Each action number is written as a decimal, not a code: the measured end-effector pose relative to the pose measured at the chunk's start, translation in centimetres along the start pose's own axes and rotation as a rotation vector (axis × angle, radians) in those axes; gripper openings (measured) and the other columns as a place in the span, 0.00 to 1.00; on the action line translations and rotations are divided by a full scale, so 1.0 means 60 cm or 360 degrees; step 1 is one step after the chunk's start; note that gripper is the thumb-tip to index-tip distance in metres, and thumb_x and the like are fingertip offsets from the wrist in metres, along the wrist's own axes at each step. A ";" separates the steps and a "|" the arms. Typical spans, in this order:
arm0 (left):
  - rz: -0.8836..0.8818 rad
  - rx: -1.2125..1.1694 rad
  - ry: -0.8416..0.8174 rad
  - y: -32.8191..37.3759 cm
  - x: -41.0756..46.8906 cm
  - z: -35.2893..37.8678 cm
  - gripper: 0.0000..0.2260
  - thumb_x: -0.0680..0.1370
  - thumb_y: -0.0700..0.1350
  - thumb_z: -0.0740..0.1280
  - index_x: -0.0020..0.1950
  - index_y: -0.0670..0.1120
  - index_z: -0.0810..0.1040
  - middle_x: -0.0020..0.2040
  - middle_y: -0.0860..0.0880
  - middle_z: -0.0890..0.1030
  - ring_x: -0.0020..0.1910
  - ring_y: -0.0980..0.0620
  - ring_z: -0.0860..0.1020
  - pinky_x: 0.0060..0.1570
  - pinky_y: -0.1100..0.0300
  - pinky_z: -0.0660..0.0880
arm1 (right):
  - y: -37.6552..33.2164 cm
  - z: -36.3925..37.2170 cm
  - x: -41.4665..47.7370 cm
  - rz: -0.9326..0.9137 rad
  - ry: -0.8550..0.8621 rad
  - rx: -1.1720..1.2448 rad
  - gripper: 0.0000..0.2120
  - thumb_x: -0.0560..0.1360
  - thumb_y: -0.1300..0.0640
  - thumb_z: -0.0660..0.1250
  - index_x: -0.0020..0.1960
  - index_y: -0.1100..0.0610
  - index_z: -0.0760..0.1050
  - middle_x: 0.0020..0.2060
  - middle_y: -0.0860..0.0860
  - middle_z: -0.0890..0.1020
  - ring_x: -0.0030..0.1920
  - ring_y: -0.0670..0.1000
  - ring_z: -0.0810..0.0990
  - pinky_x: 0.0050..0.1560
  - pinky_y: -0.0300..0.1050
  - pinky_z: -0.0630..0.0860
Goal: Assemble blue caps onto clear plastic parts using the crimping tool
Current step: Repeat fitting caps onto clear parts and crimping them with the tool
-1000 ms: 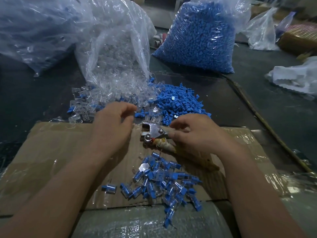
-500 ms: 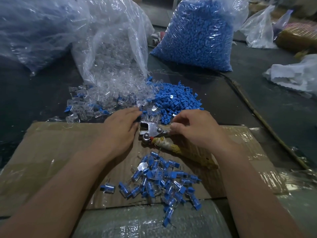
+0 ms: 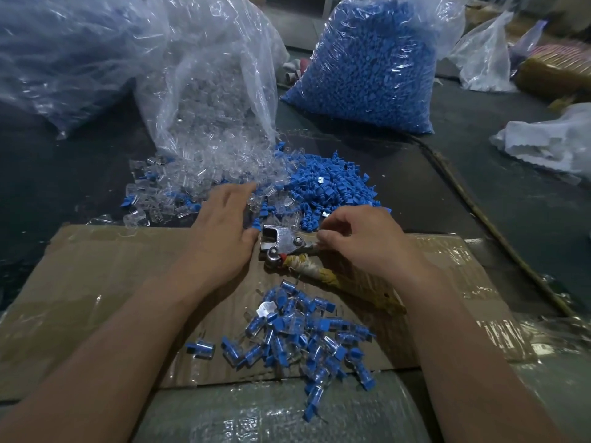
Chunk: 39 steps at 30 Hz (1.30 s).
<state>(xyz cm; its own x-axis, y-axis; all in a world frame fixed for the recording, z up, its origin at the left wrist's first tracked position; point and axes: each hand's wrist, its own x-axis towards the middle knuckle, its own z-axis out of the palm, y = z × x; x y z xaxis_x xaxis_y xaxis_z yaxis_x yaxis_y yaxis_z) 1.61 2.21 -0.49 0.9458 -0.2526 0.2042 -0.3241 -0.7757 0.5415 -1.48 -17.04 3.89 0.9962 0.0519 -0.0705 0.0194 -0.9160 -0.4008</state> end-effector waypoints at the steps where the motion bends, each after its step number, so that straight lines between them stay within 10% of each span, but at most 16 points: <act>1: 0.0047 0.0054 -0.0062 -0.002 0.001 0.001 0.28 0.78 0.43 0.61 0.75 0.51 0.54 0.74 0.49 0.56 0.72 0.50 0.55 0.69 0.59 0.50 | 0.000 0.001 0.000 -0.0002 0.0007 0.0001 0.09 0.75 0.48 0.64 0.52 0.50 0.77 0.43 0.43 0.75 0.47 0.45 0.73 0.48 0.41 0.70; 13: 0.0119 0.0148 0.0083 -0.002 0.002 -0.007 0.10 0.77 0.42 0.64 0.56 0.41 0.80 0.57 0.46 0.78 0.58 0.51 0.72 0.53 0.66 0.60 | 0.000 0.003 0.000 -0.0019 0.0000 -0.0007 0.09 0.75 0.47 0.63 0.51 0.50 0.76 0.42 0.42 0.74 0.45 0.44 0.72 0.46 0.40 0.68; 23: 0.0048 0.0008 0.0298 0.013 -0.006 -0.026 0.07 0.74 0.41 0.69 0.49 0.42 0.83 0.45 0.47 0.82 0.44 0.54 0.74 0.45 0.66 0.62 | 0.001 0.003 0.002 -0.0036 0.0023 -0.0010 0.09 0.75 0.47 0.63 0.52 0.49 0.77 0.43 0.42 0.74 0.45 0.43 0.72 0.45 0.39 0.67; 28: -0.0250 -0.0744 0.0277 0.038 -0.022 -0.041 0.05 0.70 0.41 0.71 0.43 0.50 0.82 0.36 0.57 0.79 0.33 0.64 0.77 0.35 0.73 0.73 | -0.015 0.001 -0.007 -0.0255 0.0304 0.0420 0.07 0.73 0.53 0.68 0.50 0.50 0.78 0.39 0.38 0.76 0.43 0.40 0.76 0.44 0.31 0.71; 39: -0.0069 -0.0881 0.0080 0.061 -0.035 -0.045 0.10 0.68 0.40 0.72 0.40 0.57 0.80 0.41 0.53 0.81 0.39 0.59 0.79 0.41 0.67 0.77 | -0.054 0.025 -0.019 -0.0449 0.0296 0.0870 0.09 0.70 0.60 0.71 0.40 0.47 0.75 0.34 0.41 0.78 0.38 0.39 0.77 0.41 0.31 0.74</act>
<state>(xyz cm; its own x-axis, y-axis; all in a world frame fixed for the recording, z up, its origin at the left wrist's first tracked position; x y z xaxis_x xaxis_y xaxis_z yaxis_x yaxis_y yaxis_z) -1.63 1.47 3.26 0.9607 -0.1888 0.2037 -0.2609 -0.3619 0.8950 -2.83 -13.54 3.92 0.9582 0.1465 0.2459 0.2857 -0.5394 -0.7921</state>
